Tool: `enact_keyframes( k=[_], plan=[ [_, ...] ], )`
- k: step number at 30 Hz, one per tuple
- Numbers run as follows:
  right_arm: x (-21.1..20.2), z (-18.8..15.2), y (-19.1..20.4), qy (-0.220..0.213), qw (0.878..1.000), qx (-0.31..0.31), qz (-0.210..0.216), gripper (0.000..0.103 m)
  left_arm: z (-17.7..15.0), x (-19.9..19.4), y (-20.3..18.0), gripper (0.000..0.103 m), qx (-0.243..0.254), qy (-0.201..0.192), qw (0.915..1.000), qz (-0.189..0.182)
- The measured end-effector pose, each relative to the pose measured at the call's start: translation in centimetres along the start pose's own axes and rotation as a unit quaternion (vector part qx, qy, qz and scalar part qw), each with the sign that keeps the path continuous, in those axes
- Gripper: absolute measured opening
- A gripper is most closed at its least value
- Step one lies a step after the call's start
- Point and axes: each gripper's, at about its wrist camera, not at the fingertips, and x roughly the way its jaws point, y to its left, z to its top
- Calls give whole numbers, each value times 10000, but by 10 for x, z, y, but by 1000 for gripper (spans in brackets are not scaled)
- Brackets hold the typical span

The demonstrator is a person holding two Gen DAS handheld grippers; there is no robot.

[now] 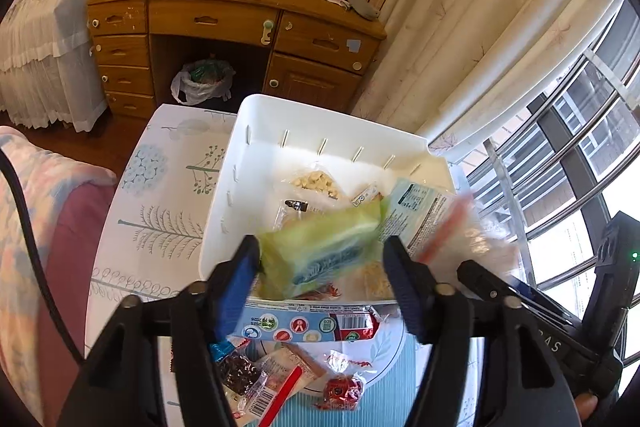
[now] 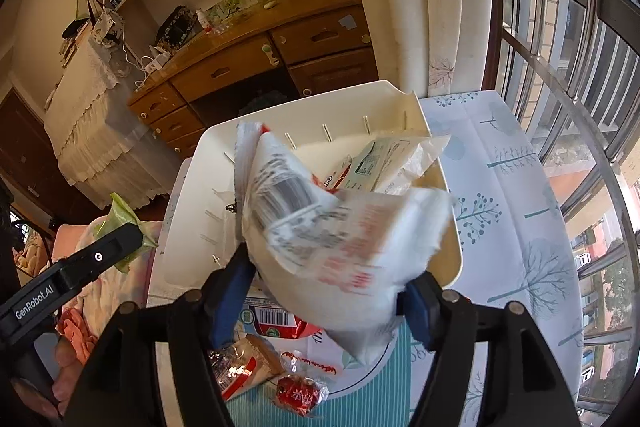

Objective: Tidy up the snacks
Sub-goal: 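Carry green packet and white bag over the white tray and open both tools, then withdraw both tools from the white tray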

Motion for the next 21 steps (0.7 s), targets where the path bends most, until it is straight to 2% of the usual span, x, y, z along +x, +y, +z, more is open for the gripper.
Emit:
enact_keyframes(
  k=[3, 13, 21],
  plan=[
    [-4, 0, -1, -21, 10000, 16, 25, 87, 0, -8, -3, 75, -53, -182, 9998, 111],
    [-28, -1, -4, -102, 9995, -97, 287, 88, -12, -41, -16, 75, -118, -427, 9980, 450],
    [-50, -9, 2, -95, 9970, -371, 667, 88, -38, -82, -26, 75, -364, -590, 9943, 812]
  ],
)
